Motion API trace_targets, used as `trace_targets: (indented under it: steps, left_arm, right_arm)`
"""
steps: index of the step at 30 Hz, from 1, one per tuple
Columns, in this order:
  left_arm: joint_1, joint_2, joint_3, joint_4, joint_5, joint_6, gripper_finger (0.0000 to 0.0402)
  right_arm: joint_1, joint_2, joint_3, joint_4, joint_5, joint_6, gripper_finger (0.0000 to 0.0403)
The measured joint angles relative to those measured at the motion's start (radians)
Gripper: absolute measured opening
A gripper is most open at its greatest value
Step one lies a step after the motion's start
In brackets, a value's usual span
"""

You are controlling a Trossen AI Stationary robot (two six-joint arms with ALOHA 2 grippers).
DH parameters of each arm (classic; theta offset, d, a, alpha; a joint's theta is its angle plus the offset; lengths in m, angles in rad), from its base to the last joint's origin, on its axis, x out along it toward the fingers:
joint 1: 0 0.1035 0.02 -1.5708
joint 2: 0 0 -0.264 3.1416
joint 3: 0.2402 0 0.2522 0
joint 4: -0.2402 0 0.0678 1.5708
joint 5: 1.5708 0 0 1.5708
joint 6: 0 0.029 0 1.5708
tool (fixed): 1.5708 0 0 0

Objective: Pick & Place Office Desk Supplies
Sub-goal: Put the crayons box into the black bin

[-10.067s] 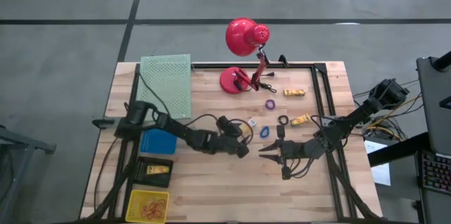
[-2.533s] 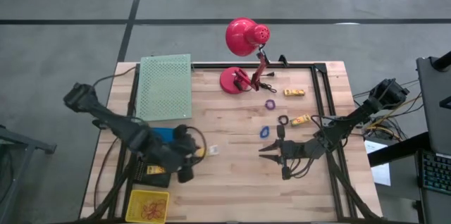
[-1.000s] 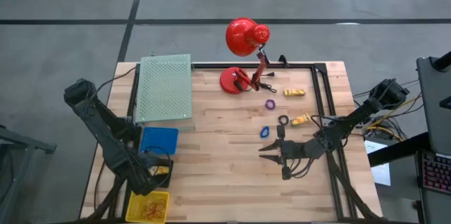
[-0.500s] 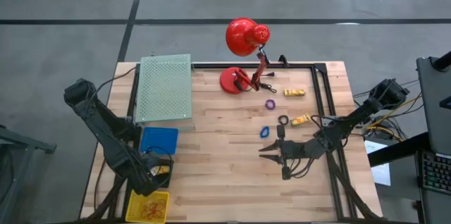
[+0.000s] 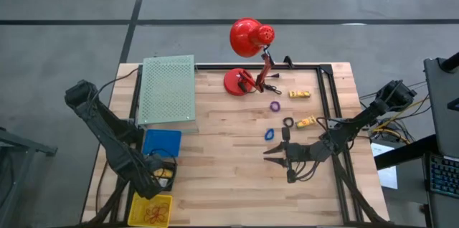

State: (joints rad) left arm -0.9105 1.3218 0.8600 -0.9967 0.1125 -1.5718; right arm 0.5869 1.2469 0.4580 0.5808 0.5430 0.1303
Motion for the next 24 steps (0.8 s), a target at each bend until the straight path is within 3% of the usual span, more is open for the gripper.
trace_targets:
  steps: [9,14,17,22,24]
  left_arm:
    - [0.018,-0.066,0.01,0.001,-0.051,0.003,0.026]
    - [0.018,-0.121,0.066,-0.068,-0.194,0.014,0.0263]
    - [0.018,-0.147,0.1,-0.107,-0.361,0.111,0.0264]
    - [0.018,-0.18,0.123,-0.064,-0.826,0.406,0.0265]
    - [0.035,-0.197,0.123,-0.01,-0.936,0.529,0.0265]
  right_arm:
    - [0.0,0.0,0.0,0.0,0.0,0.0,0.0077]
    - [0.0,0.0,0.0,0.0,0.0,0.0,0.007]
    - [0.0,0.0,0.0,0.0,0.0,0.0,0.0068]
    - [0.0,0.0,0.0,0.0,0.0,0.0,0.0073]
    - [0.0,0.0,0.0,0.0,0.0,0.0,0.0076]
